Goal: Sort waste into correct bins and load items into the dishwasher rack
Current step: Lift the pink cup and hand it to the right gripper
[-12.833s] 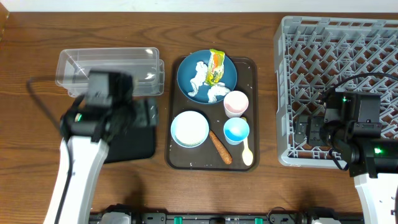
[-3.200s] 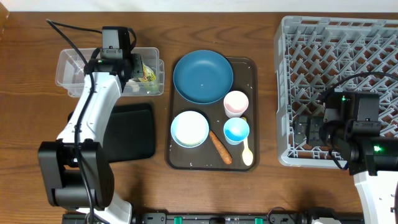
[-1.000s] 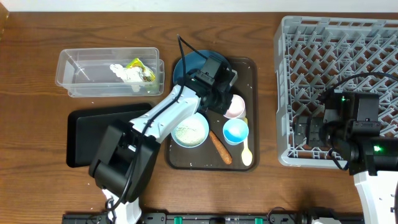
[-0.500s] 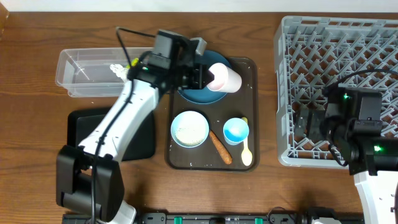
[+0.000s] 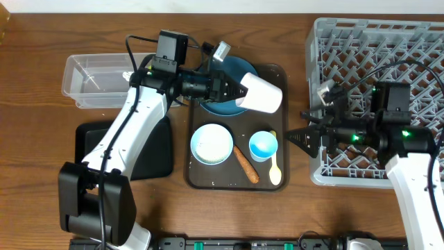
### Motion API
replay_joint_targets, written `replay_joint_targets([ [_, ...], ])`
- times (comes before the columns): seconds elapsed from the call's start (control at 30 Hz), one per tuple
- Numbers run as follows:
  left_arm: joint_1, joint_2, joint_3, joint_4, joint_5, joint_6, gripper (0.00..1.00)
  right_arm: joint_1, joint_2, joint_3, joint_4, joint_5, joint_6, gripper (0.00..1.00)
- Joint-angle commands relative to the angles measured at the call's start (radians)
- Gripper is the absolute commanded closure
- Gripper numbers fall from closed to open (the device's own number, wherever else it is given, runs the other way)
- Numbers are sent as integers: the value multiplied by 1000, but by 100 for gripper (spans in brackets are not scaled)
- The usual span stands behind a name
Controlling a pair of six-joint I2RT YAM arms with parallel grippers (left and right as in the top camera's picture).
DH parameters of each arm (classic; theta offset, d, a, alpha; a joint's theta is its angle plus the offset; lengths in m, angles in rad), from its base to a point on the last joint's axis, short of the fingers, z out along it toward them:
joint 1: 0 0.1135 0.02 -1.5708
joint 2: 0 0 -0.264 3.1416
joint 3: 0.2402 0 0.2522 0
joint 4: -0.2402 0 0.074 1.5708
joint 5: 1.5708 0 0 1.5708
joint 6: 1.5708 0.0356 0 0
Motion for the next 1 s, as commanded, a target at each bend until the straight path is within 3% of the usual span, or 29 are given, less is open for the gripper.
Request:
replay_joint_targets([
  [0.0,-8,3,2,5,71,-22,94,-11,15,18,44,-157,-69,1],
  [0.27,-44,3,2,26,71,-83,94,-11,21,18,206,-138,-18,3],
  [0.63,-102,3,2,175,69,-251,94,-10,21,18,306,-120,30,3],
  [0.97,-136,3,2,179,62,-259,94,-10,21,18,371,-198,41,17],
])
